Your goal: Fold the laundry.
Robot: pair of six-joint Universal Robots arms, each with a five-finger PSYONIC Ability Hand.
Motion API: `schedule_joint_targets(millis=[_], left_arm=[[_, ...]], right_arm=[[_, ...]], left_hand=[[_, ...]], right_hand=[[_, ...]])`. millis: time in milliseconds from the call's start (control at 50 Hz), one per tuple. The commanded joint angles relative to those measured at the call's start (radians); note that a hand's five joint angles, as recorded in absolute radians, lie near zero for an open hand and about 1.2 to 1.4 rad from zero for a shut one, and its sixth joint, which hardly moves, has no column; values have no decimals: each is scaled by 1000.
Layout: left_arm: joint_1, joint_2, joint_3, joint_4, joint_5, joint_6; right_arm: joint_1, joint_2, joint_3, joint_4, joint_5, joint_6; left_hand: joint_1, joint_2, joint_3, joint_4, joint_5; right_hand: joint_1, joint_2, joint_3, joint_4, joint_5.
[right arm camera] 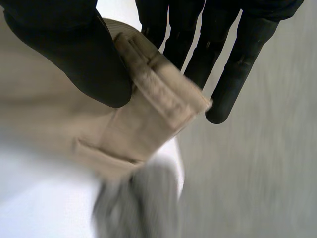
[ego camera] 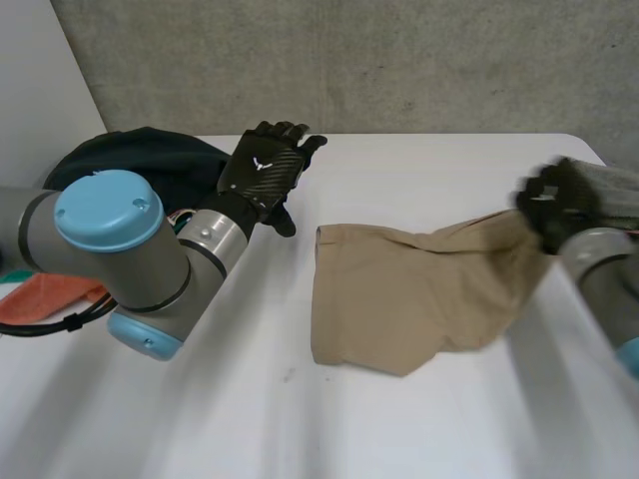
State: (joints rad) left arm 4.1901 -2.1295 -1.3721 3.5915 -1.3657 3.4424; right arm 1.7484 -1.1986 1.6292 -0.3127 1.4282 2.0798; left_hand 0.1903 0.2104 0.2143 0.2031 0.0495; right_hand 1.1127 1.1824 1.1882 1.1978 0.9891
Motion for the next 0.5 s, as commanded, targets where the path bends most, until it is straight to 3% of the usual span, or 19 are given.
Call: schedule_joint_targets(millis=[20,80,140,160,180,200,220,260,320,380,440,500], left_arm=[[1,60,-41,-48,-21,-88],[1,88,-51,-79,-73,-120],[2,105,-54,-99,-119,-141],[2,112,-54,-109,-145,-152],[1,117,-54,-114,-157,-157],[1,120,-54,-117,-170,-158],[1,123,-54,-120,-180,-160],[1,134,-53,-122,-205,-161],[1,146,-53,-122,-222,-163],[-8,155,-42,-122,-223,-164],[-33,154,-32,-122,-222,-164],[-88,149,-12,-123,-220,-166]], right_arm=[[318,48,40,-158,-284,-27],[385,117,58,-169,-368,-44],[425,171,50,-152,-362,-93],[427,177,47,-149,-356,-101],[427,180,41,-143,-345,-107],[425,178,34,-134,-335,-98],[427,175,34,-134,-331,-84],[424,156,34,-138,-322,-35],[363,38,38,-141,-319,199],[266,-68,28,-132,-295,645],[214,-93,15,-115,-287,947],[160,-93,-9,-44,-287,1045]], left_hand=[[-16,-36,-40,-29,-50],[-16,-36,-40,-29,-50],[-16,-36,-40,-29,-50],[-16,-36,-40,-29,-50],[-16,-36,-40,-29,-50],[-16,-36,-40,-29,-50],[-16,-36,-40,-29,-50],[-16,-36,-40,-29,-50],[-16,-36,-40,-29,-50],[-12,-32,-36,-25,-46],[-9,-29,-33,-22,-43],[-9,-29,-33,-22,-43]], right_hand=[[284,214,208,198,233],[284,214,208,198,233],[284,214,208,198,233],[171,102,96,86,120],[-121,-190,-196,-206,-171],[-804,-873,-879,-889,-855],[-938,-1008,-1014,-1023,-989],[-938,-1008,-1014,-1023,-989],[-938,-1008,-1014,-1023,-989],[-938,-1008,-1014,-1023,-989],[-938,-1008,-1014,-1023,-989],[-938,-1008,-1014,-1023,-989]])
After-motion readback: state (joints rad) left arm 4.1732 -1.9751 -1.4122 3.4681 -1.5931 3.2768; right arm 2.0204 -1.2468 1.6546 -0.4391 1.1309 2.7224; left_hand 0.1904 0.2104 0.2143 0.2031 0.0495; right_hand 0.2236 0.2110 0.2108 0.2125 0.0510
